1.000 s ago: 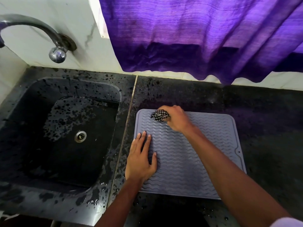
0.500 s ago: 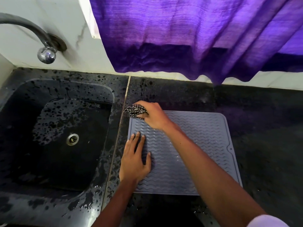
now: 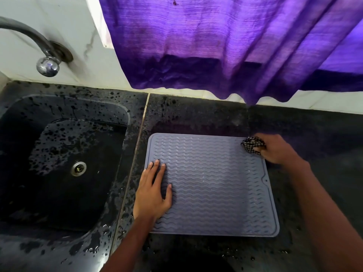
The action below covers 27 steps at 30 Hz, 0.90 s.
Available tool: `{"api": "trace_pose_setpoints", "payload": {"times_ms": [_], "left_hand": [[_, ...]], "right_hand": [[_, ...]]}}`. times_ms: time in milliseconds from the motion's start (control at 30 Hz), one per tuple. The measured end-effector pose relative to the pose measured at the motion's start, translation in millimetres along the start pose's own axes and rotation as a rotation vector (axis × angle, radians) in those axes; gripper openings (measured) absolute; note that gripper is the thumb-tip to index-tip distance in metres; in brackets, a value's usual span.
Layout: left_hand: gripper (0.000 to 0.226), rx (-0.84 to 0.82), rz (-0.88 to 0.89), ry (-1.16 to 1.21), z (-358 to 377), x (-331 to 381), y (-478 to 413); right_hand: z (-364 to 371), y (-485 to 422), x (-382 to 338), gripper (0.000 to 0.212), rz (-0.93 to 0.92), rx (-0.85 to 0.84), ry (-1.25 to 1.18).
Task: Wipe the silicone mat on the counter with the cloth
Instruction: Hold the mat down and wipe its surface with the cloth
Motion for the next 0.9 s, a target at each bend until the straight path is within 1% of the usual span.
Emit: {"api": "trace_pose_setpoints", "payload": {"times_ms": [133,233,333,433,533,633,767,800,867,900], "left_hand": [[0.064,-0.001,0.006,-0.002,-1,1,0],[0.064,-0.003,0.004,-0.013,-2,2,0],[0.064,-0.004,0.005,-0.016,-2,1,0],[0.064,-0.009,0.004,-0.019,-1,1,0],[0.064,-0.008,0.0,-0.016,-2,2,0],[0.064,-0.013,-0.006,-0.022,-2,2,0],[0.064,-0.017,-0.009,-0.023,-1,2,0],[0.064,-0.015,-0.004,-0.022,-1,2,0],[0.063,-0.009,0.001,-0.02,-1,2,0],[0.063,-0.007,0.0,-0.02,-2,2,0]], "right_hand": [[8,-6,4,0.036,-0.015,-0.032,0.026],[6,-11,-8,0.038,-0.057,-0.073,0.06],[2,-14,-26,0.034,-0.101,-0.132,0.115],[2,-16,-50,0.032,-0.163,-0.133,0.235],[2,-22,-70,0.037,-0.222,-0.112,0.409],[5,-22,-87,0.033,-0.239,-0.154,0.351],[15,-29,-113,0.037,-0.323,-0.088,0.377],[18,-31,-114,0.036,-0.326,-0.095,0.29],[22,-32,-117,0.035,-0.301,-0.154,-0.066],[23,-32,-118,0.035,-0.289,-0.156,-0.21]]}}
Point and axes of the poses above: each hand's wrist, its own y-axis away from the middle knuckle, its own z-axis out of the palm, x = y × z, the point moved 6 cm from there along -y, towards the middle knuckle, and after that the axes turned 6 degrees about -z, right-handed, at the moved point
